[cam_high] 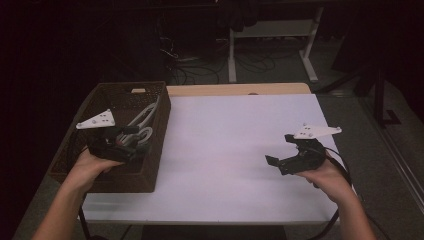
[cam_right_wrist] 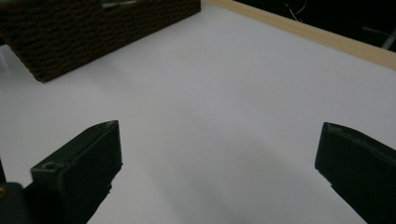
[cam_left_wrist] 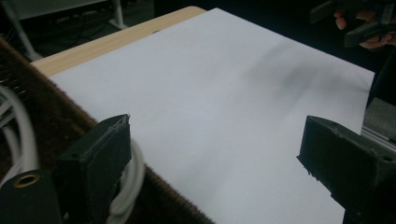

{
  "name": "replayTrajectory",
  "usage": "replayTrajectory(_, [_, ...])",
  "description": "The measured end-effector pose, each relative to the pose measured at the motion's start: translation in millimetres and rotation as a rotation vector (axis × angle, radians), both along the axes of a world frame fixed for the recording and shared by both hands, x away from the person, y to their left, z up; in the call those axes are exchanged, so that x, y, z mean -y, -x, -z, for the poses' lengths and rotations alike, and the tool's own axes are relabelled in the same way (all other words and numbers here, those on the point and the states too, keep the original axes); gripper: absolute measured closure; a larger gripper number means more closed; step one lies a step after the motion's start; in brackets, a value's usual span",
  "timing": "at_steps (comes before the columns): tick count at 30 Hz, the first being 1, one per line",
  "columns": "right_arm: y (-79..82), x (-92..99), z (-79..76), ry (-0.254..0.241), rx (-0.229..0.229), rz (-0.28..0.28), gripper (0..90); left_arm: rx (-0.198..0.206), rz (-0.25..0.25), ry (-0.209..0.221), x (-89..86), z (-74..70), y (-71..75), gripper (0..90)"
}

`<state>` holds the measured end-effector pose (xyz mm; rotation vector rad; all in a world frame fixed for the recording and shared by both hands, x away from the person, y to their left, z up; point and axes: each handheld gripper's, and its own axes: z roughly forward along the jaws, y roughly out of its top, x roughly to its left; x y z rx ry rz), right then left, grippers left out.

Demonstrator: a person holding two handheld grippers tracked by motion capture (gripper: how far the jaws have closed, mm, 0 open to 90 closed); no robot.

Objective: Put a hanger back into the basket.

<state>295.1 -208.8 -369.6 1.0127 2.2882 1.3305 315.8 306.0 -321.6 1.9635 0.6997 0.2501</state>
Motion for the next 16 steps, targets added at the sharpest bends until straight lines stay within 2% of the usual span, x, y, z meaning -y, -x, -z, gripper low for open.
replayTrajectory(7, [1.8, -4.1, -14.9, -0.017, 0.027, -0.022, 0.3, 0.005, 0.011, 0.024, 11.4, 11.1, 3.8, 1.0])
replayTrajectory(16, [1.6, -7.6, -17.1, -0.012, 0.026, -0.028, 0.3, 0.004, 0.034, 0.045, 14.2, 18.4, 6.7, 0.9])
